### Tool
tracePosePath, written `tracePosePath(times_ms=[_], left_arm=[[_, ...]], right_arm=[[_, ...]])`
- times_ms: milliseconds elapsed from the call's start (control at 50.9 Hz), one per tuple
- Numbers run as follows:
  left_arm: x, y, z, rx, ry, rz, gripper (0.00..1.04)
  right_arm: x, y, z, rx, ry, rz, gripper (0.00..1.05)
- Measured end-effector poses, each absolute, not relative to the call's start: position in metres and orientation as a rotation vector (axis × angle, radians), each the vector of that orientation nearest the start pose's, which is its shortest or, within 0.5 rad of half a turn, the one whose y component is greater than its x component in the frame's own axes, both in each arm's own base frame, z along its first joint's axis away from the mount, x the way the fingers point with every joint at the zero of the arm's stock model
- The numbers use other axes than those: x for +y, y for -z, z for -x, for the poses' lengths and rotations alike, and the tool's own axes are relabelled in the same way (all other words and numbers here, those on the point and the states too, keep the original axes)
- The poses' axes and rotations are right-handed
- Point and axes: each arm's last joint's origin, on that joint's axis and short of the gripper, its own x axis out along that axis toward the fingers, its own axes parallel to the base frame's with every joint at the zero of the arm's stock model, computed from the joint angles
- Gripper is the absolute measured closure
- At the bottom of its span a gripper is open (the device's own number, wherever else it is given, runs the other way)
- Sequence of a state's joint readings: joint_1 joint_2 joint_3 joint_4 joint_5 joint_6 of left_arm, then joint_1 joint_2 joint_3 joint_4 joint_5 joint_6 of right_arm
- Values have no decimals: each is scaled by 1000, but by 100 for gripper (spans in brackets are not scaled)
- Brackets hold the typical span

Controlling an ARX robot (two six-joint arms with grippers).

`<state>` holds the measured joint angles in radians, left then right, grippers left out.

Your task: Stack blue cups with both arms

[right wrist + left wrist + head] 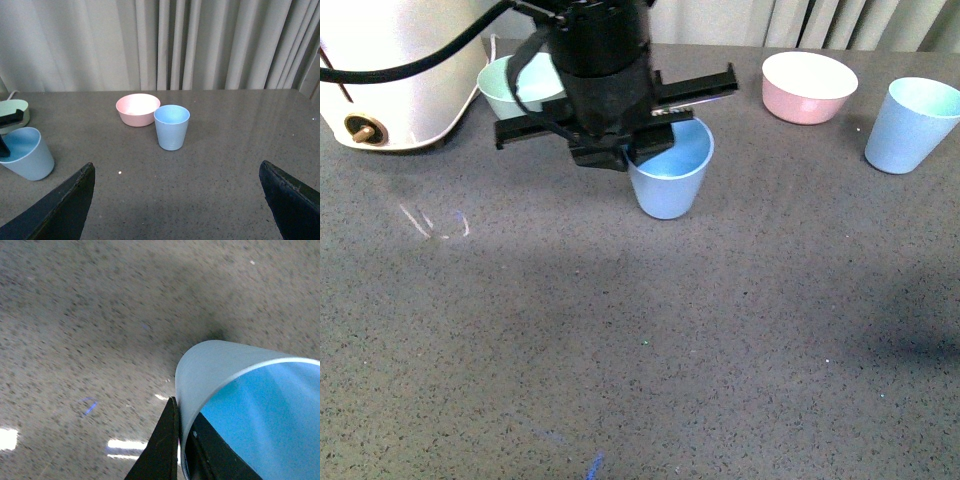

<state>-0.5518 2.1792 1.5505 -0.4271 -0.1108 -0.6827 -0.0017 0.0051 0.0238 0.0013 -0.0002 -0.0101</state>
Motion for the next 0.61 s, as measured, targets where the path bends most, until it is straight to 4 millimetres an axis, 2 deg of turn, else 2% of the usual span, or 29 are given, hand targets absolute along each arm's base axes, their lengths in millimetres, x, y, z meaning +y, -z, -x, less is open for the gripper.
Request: tracePosePath(times_ms=[98, 177, 295, 413, 570, 609], left_arm=[[-264, -153, -375, 1088, 86, 252, 103], [-279, -160, -370, 1087, 108, 242, 103], [-303, -153, -366, 1114, 122, 223, 103], [-312, -137, -366, 1146, 100, 200, 103], [-314, -136, -370, 1130, 92, 207, 103], [-315, -136, -371, 1122, 94, 216, 95]], right_arm=[[0, -171, -97, -20, 2, 10, 9], [0, -171, -97, -20, 2, 10, 9], [0, -171, -97, -20, 2, 10, 9], [0, -171, -97, -20, 2, 10, 9], [0, -171, -97, -20, 2, 10, 9], [0, -171, -97, -20, 2, 10, 9]])
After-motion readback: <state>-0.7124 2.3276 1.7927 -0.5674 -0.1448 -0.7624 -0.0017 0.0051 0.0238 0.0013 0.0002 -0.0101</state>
